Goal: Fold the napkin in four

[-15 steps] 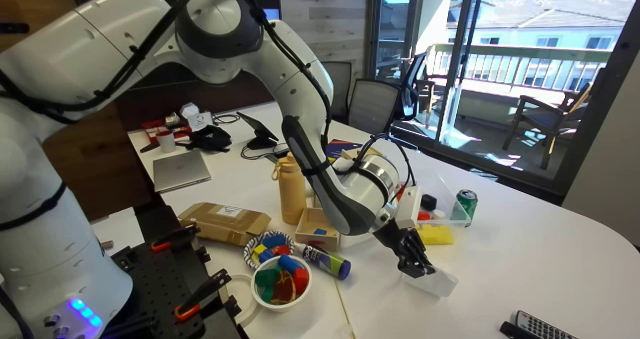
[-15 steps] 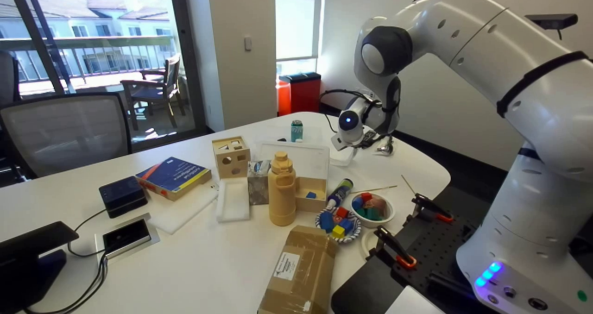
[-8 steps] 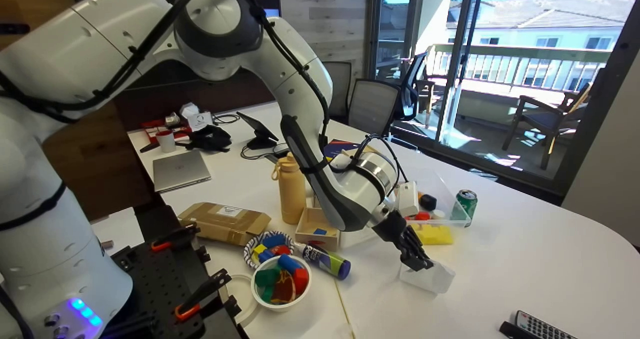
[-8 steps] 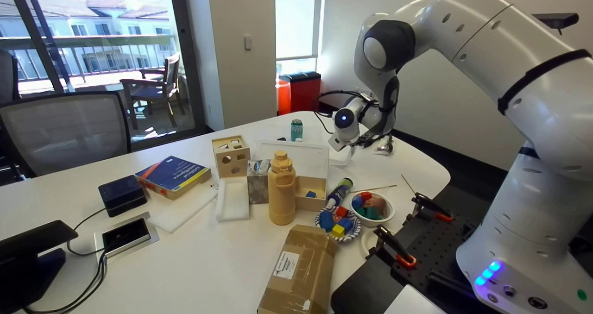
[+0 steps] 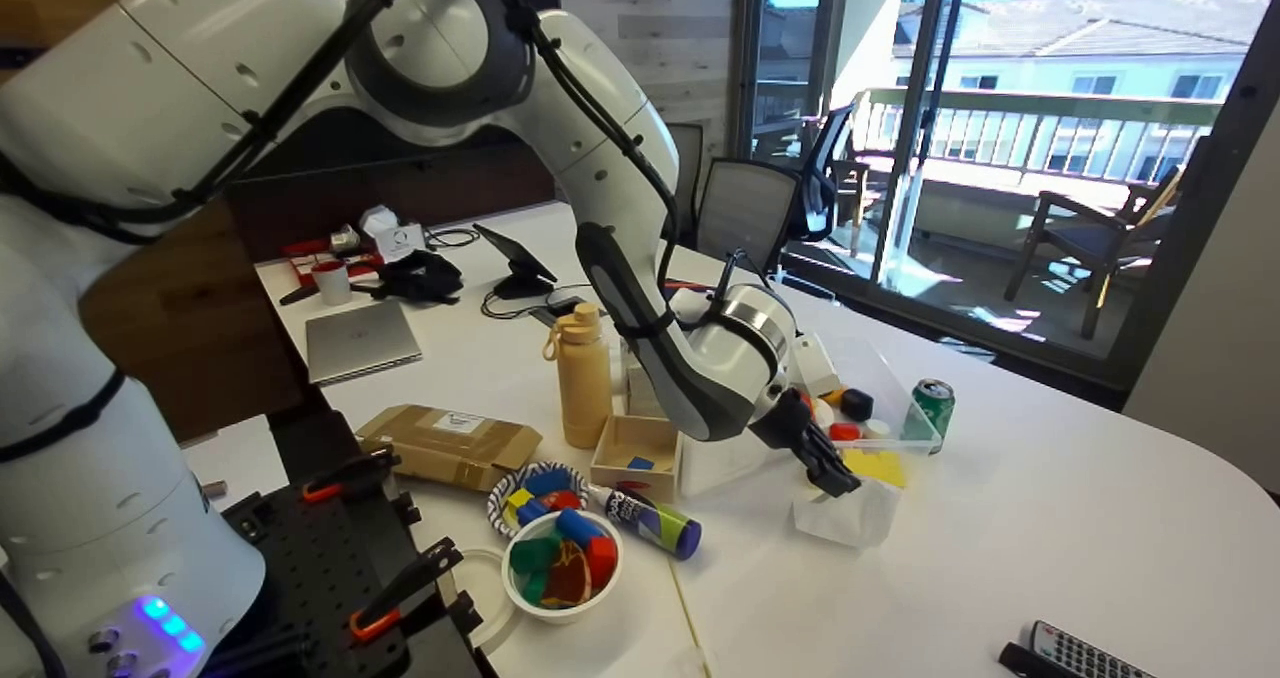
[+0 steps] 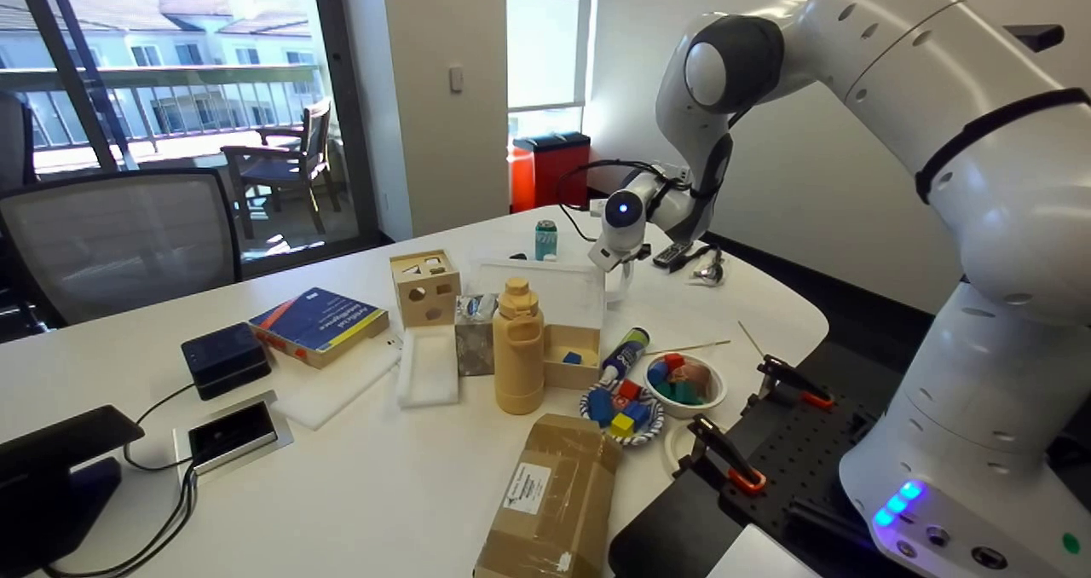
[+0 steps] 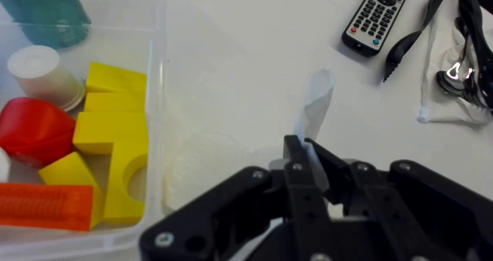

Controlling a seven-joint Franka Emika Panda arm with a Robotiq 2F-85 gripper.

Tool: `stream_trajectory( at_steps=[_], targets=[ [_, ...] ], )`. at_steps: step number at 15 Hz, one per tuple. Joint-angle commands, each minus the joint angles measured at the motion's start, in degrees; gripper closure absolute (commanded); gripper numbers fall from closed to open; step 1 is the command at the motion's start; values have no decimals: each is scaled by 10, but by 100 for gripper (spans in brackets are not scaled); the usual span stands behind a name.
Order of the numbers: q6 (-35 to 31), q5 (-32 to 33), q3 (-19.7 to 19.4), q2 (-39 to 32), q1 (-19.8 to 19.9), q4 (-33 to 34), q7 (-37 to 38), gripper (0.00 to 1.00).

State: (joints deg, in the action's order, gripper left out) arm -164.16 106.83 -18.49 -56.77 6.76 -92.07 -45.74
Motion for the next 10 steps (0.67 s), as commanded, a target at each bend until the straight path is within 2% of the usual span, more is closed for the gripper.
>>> stream_trajectory(
  at_steps=[1,4,10],
  targets=[
    [-8,27,28,-1,25,24,-27,98],
    [-24,37,41,-11,37,38,-54,98],
    [-67,-2,39,-46,41,62,-152,98]
  ],
)
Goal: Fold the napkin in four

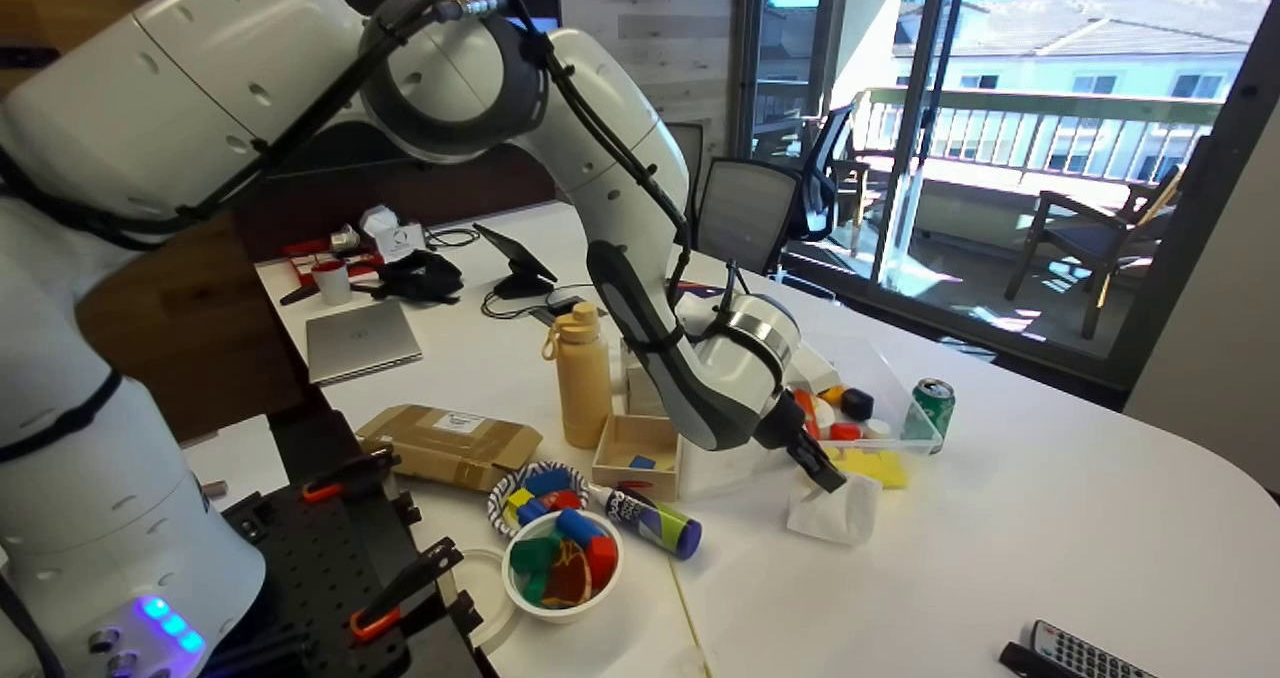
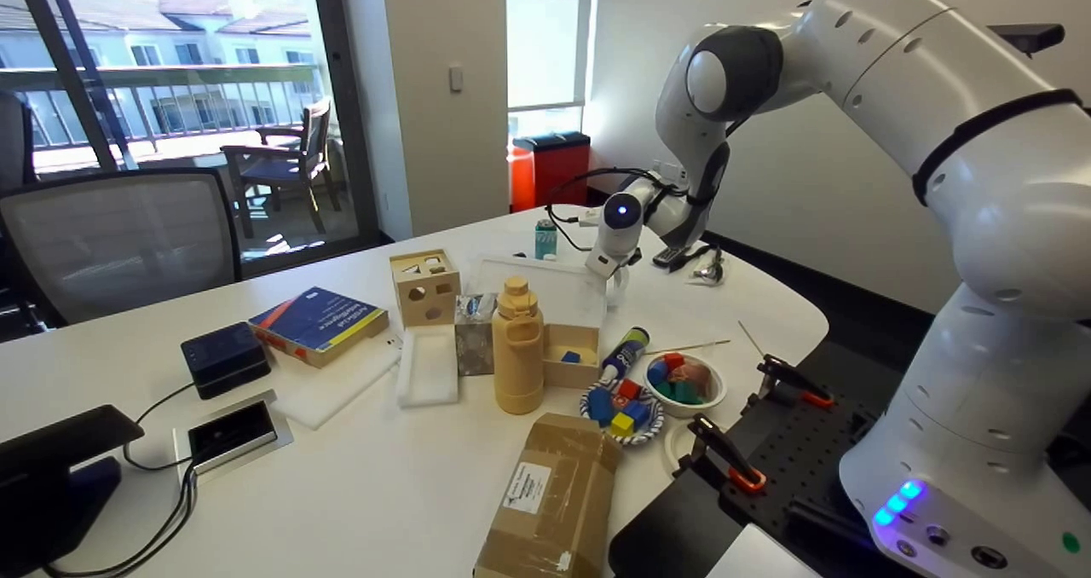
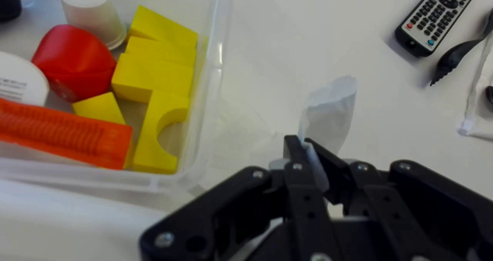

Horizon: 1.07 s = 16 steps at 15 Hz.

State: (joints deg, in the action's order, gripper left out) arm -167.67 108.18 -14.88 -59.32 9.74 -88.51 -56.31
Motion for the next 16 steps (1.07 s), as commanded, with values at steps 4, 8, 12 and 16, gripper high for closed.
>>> stream_trajectory(
  at_steps=[4,8,12,16],
  targets=[
    [-53,-37,8,-36,20,50,-100,98],
    [-117,-87,13,-54,33,58,-185,98],
    [-155,-170,20,-72,45,42,-294,98],
    [-145,-251,53,-77,77,20,-411,98]
  ],
)
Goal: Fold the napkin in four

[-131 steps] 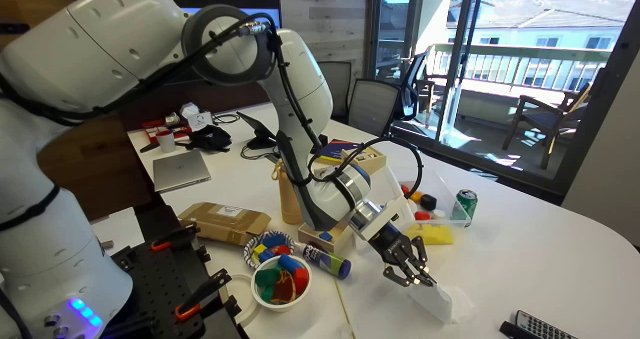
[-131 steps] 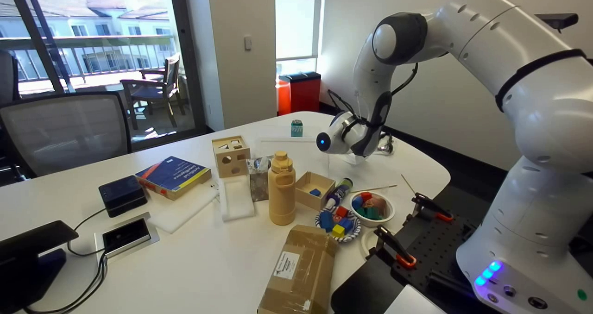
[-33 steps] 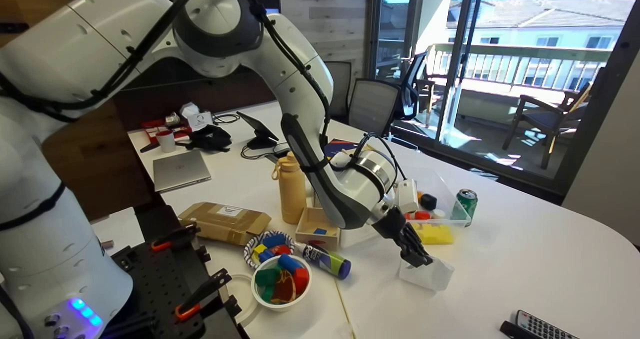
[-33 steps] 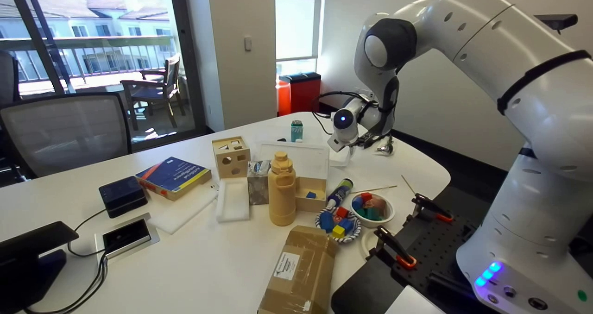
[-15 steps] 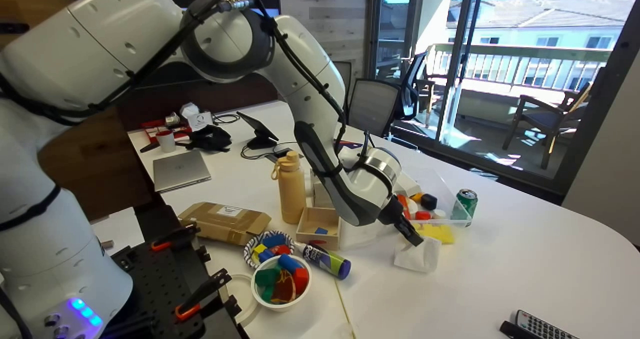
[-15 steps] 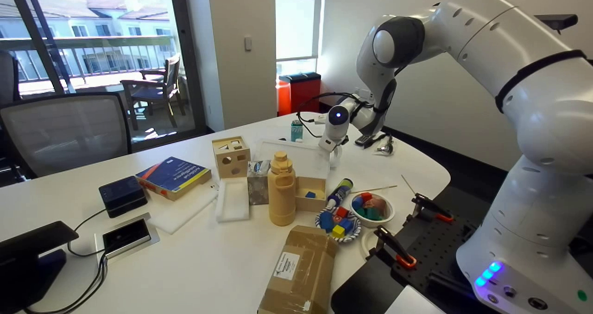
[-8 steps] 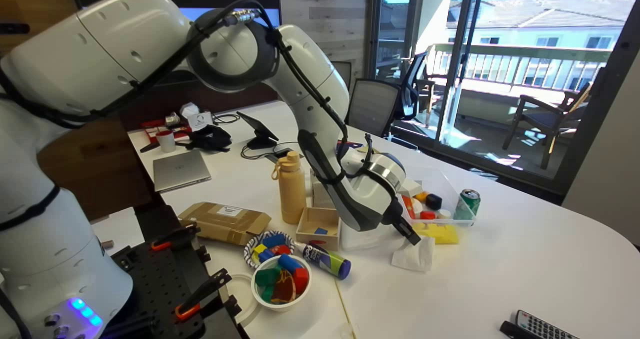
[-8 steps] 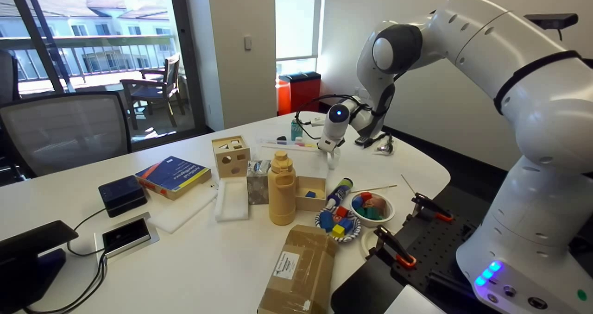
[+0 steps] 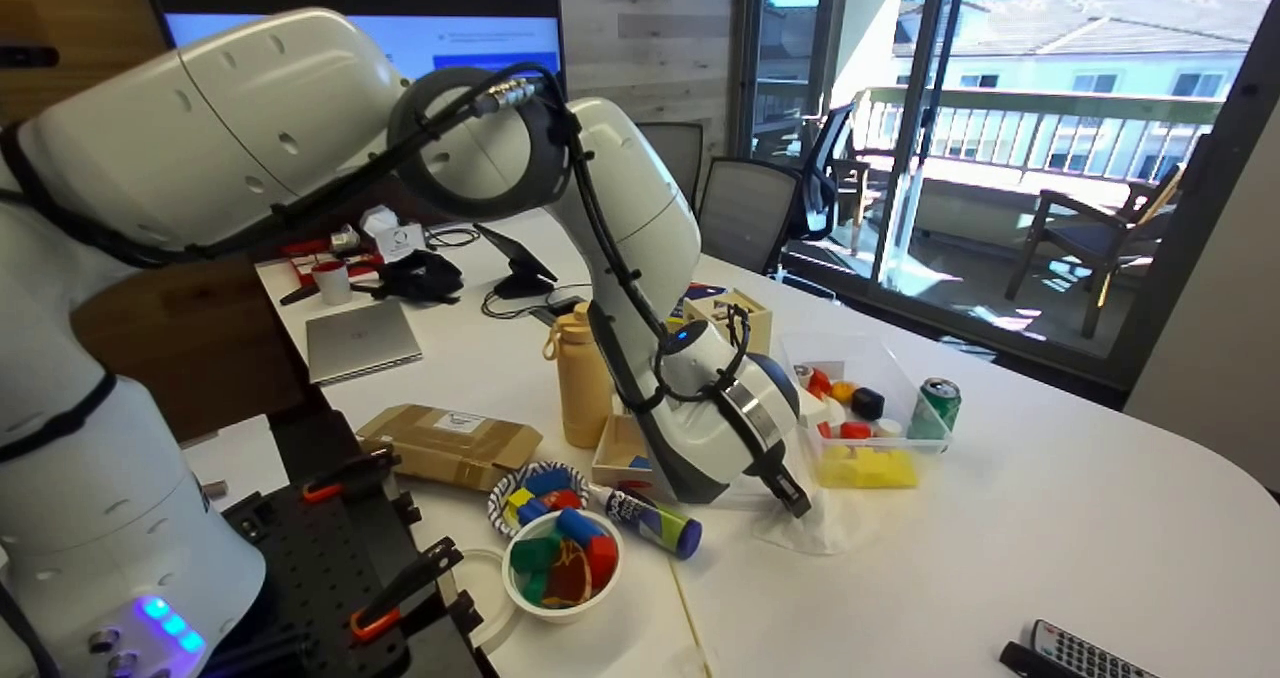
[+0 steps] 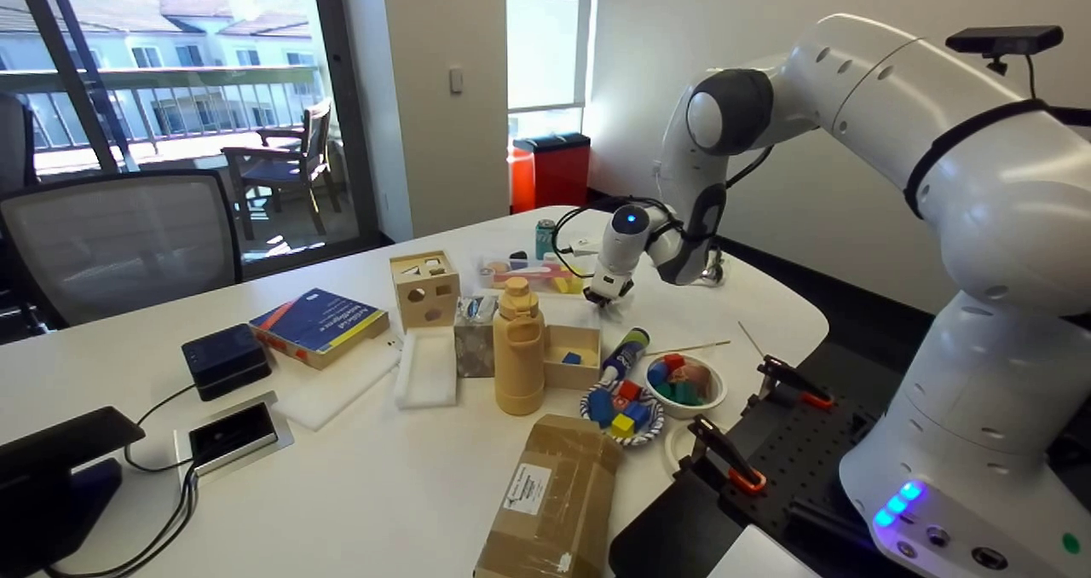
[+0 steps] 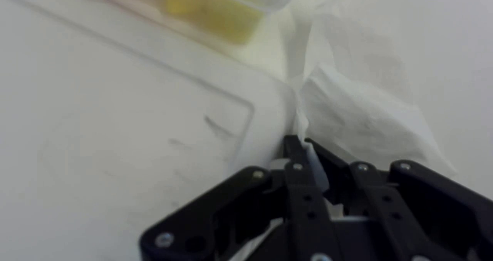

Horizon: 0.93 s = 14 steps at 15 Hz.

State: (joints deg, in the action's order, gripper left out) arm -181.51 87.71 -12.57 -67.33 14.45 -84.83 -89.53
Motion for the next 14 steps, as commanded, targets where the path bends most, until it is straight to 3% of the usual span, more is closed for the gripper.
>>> stream_trajectory(
  at_steps=[1,4,5,6,9,14],
  targets=[
    [-1,-64,44,4,41,-19,-108,98],
    [19,-114,95,6,85,-26,-196,98],
    [29,-130,112,7,99,-26,-219,69],
    [38,-144,130,8,113,-27,-245,68],
    [76,-181,170,14,144,-25,-290,48],
    [99,-207,195,37,167,-33,-297,9]
  ],
)
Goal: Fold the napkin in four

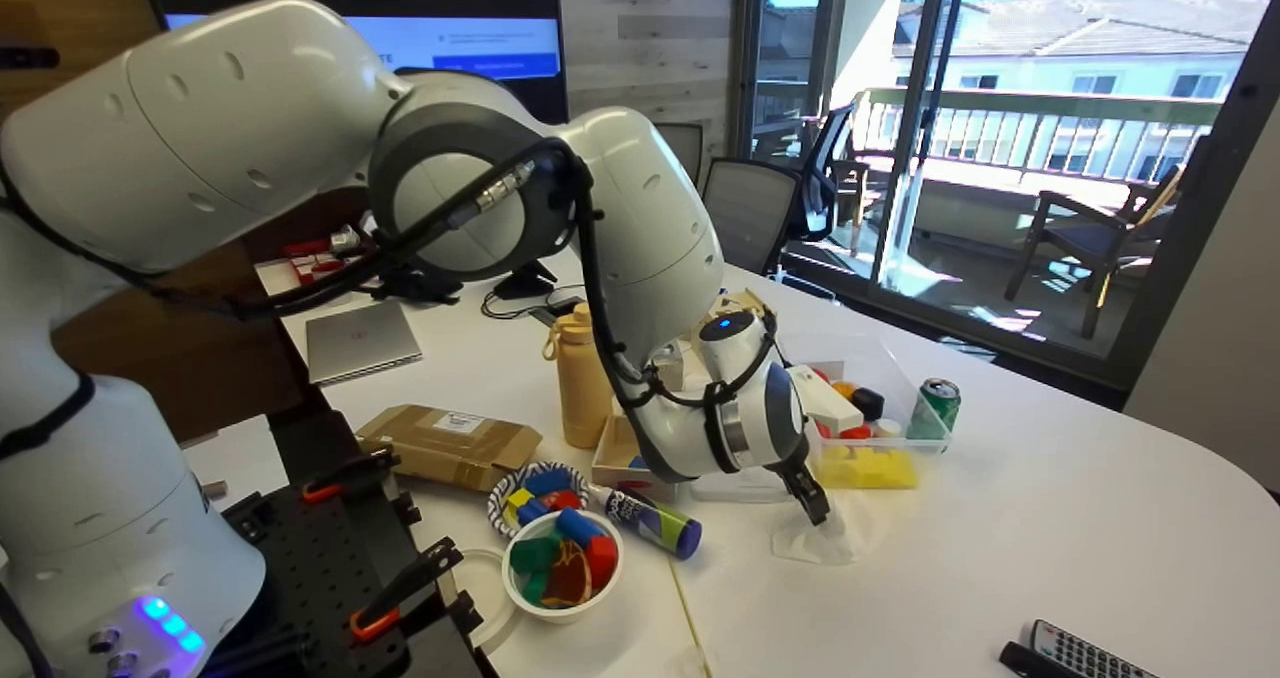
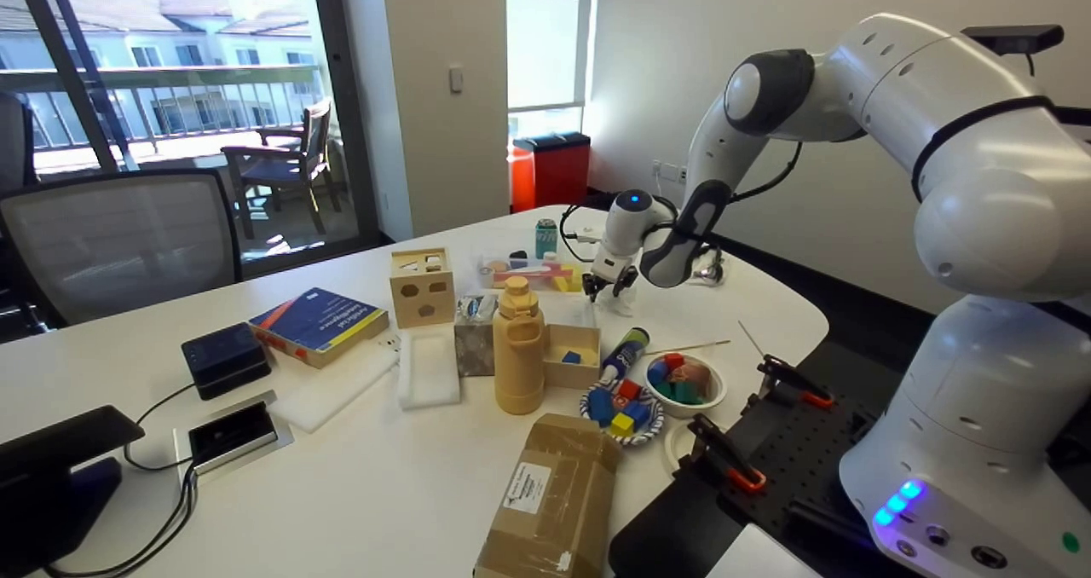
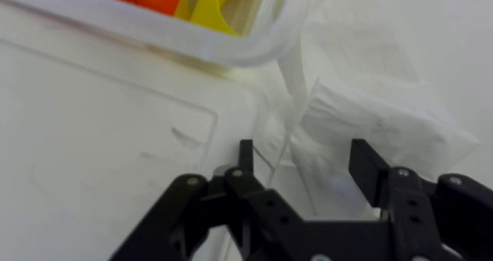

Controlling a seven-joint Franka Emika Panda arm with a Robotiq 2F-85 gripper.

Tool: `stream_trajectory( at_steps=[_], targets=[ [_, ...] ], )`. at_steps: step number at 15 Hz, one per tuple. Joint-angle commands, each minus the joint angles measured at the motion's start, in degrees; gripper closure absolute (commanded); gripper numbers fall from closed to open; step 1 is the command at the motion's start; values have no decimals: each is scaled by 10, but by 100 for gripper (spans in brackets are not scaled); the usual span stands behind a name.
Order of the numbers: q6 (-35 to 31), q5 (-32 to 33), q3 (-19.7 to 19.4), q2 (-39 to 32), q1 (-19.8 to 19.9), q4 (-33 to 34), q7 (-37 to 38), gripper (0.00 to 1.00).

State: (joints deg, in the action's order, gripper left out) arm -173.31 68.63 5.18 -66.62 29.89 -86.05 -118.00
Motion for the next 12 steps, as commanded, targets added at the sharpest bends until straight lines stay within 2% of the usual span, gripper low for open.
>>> stream_trajectory(
  at_steps=[1,4,5,8,9,10,11,12],
  targets=[
    [16,-18,19,36,14,-23,-5,2],
    [18,-23,14,63,13,-33,18,0],
    [2,-62,-24,76,-17,-42,21,0],
    [2,-93,-80,101,-49,-53,71,0],
    [-2,-96,-104,108,-64,-59,92,0],
    [6,-73,-117,116,-72,-62,139,0],
    [3,-95,-139,120,-87,-68,144,0],
    [7,-74,-156,123,-99,-67,191,0]
  ],
)
